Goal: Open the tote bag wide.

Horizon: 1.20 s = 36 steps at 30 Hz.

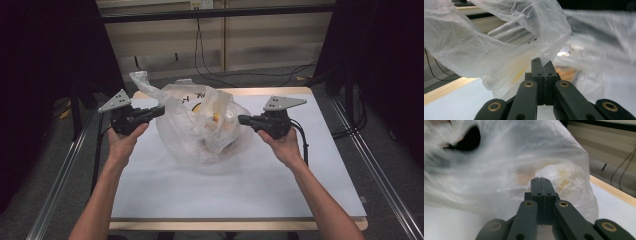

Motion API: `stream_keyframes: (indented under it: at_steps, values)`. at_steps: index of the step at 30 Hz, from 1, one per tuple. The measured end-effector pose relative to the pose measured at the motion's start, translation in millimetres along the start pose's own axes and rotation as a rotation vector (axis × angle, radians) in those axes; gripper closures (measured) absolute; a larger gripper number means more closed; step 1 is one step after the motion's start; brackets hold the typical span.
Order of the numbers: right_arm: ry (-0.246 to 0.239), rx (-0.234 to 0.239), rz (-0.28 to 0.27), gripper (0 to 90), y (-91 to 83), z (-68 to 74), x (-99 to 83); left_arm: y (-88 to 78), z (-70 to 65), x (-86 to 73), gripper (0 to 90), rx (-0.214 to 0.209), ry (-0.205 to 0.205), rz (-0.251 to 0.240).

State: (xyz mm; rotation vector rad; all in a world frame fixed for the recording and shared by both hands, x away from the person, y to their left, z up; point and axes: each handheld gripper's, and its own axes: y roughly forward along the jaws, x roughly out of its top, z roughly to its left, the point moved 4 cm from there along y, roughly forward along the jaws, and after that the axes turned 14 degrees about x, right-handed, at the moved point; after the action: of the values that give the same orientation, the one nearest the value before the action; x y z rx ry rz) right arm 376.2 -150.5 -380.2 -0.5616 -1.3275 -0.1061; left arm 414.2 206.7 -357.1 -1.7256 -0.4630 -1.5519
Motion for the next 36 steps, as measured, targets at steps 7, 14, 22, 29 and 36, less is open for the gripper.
stream_keyframes:
  at_steps: [7, 14, 22, 29, 36]
  values:
    - [0.074, -0.042, 0.012, 90.0, 0.5, -25.2, -20.0, 19.9, -8.0, -28.5, 90.0, -0.005, 0.035, 0.100]
    - [0.126, -0.093, 0.057, 90.0, -1.3, -41.7, -45.5, 35.4, -13.6, -60.3, 90.0, -0.004, 0.045, 0.192]
    - [0.192, -0.106, 0.128, 90.0, 1.9, -55.5, -80.9, 60.6, -21.7, -97.6, 90.0, -0.038, 0.051, 0.306]
    - [0.252, -0.130, 0.224, 90.0, 7.8, -68.7, -115.8, 71.4, -22.5, -125.8, 90.0, -0.052, 0.073, 0.417]
    - [0.278, -0.132, 0.283, 90.0, 9.1, -70.6, -133.9, 70.0, -20.1, -139.8, 90.0, -0.054, 0.072, 0.462]
